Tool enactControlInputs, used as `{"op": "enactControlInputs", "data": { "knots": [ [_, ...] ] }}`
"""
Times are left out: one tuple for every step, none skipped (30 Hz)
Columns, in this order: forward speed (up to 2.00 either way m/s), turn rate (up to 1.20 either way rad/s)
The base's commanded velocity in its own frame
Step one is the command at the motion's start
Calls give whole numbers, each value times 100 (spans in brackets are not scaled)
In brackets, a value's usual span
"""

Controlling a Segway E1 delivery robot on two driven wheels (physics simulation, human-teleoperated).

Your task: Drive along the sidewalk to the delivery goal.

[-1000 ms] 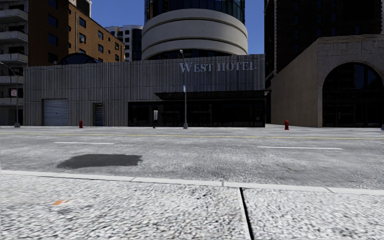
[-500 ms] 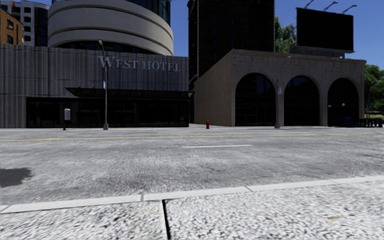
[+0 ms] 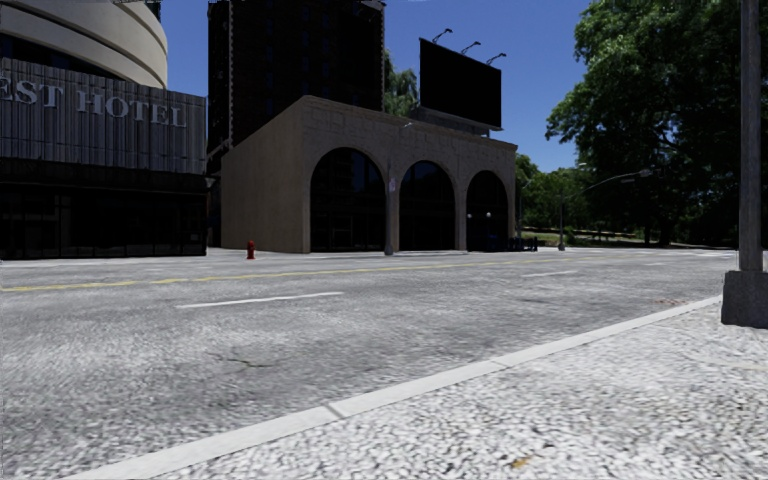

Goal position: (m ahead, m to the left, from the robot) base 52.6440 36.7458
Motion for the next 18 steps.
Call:
{"op": "enactControlInputs", "data": {
  "knots": [
    [114,-94],
    [114,-94],
    [114,-94],
    [114,-94],
    [114,-94],
    [114,-94],
    [115,-94],
    [116,-94],
    [117,-94],
    [117,-94],
    [119,-94],
    [121,-94],
    [122,-94],
    [123,-94],
    [123,-94],
    [124,-94],
    [125,-94],
    [125,-94]
  ]
}}
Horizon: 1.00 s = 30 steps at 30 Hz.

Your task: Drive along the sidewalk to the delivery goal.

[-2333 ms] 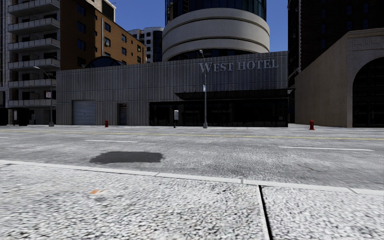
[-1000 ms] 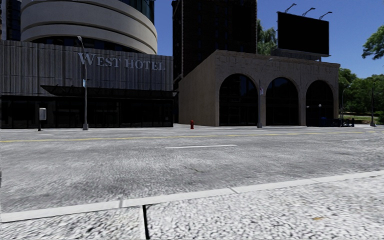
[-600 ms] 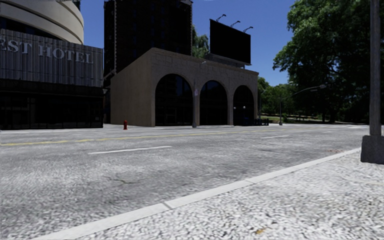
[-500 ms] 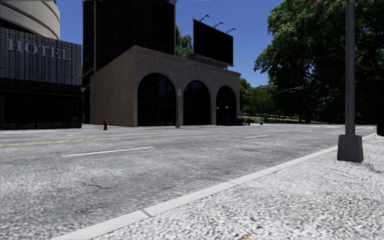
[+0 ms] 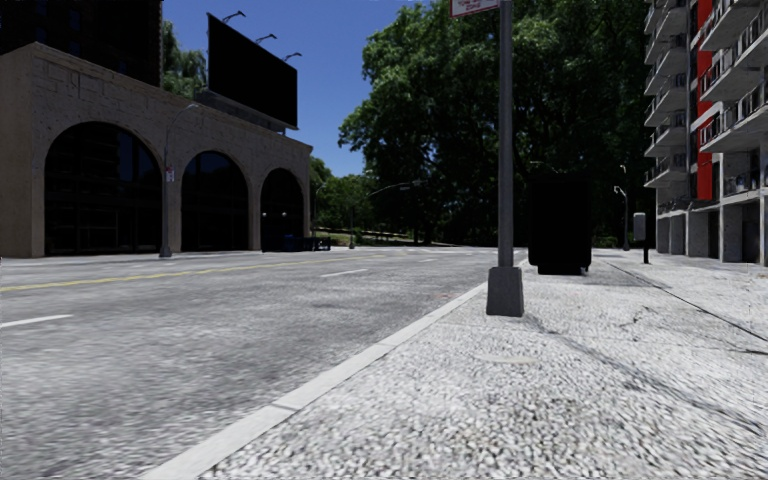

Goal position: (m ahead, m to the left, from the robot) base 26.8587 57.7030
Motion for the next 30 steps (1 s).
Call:
{"op": "enactControlInputs", "data": {
  "knots": [
    [125,-94],
    [128,-94],
    [131,-94],
    [132,-94],
    [132,-94],
    [132,-94],
    [132,-94],
    [132,-94],
    [133,-94],
    [133,-94],
    [133,-94],
    [133,-94],
    [133,-94],
    [133,-94],
    [134,-87],
    [134,-87],
    [134,-71],
    [134,0],
    [134,0],
    [134,0],
    [134,0],
    [134,0],
    [134,0],
    [134,0],
    [134,0],
    [135,0],
    [200,0],
    [200,0],
    [200,0],
    [200,0]
  ]
}}
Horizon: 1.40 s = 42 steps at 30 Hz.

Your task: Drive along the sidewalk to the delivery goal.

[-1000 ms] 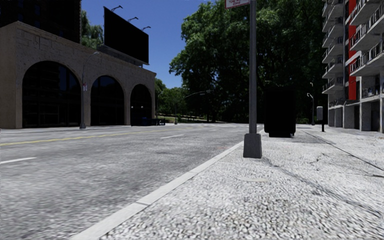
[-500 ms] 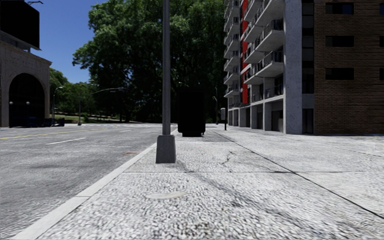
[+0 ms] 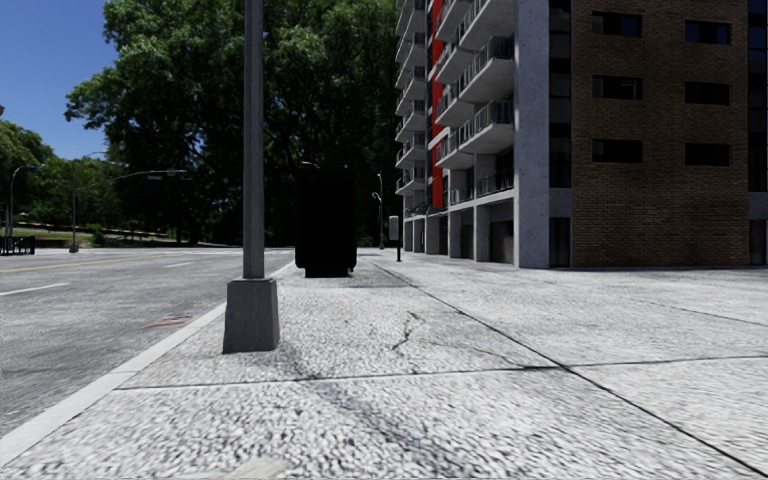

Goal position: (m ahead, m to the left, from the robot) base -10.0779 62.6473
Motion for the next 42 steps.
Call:
{"op": "enactControlInputs", "data": {
  "knots": [
    [200,0],
    [200,0],
    [200,0],
    [200,0],
    [200,0],
    [200,0],
    [200,0],
    [200,0],
    [200,0],
    [200,0],
    [200,0],
    [200,0],
    [200,0],
    [200,0],
    [200,0],
    [200,0],
    [200,0],
    [200,0],
    [200,0],
    [200,0],
    [200,0],
    [200,0],
    [200,0],
    [200,0],
    [200,0],
    [200,0],
    [200,0],
    [200,0],
    [200,0],
    [200,0],
    [200,0],
    [200,0],
    [200,0],
    [200,0],
    [200,0],
    [200,0],
    [200,0],
    [200,0],
    [200,0],
    [200,0],
    [200,0],
    [200,0]
  ]
}}
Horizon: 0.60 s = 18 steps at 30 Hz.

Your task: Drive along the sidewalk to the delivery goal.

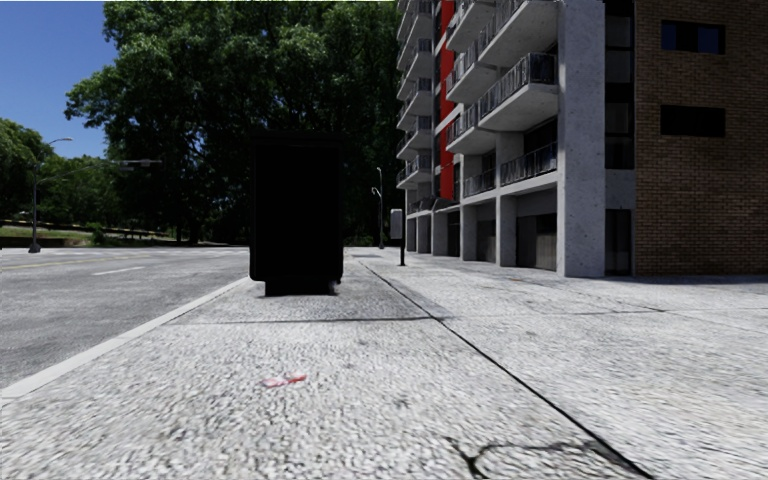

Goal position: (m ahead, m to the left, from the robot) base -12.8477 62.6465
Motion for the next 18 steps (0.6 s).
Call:
{"op": "enactControlInputs", "data": {
  "knots": [
    [200,0],
    [200,0],
    [200,0],
    [200,0],
    [200,0],
    [200,0],
    [200,0],
    [200,0],
    [200,0],
    [200,0],
    [200,0],
    [200,0],
    [200,0],
    [200,0],
    [200,0],
    [200,0],
    [200,0],
    [200,0]
  ]
}}
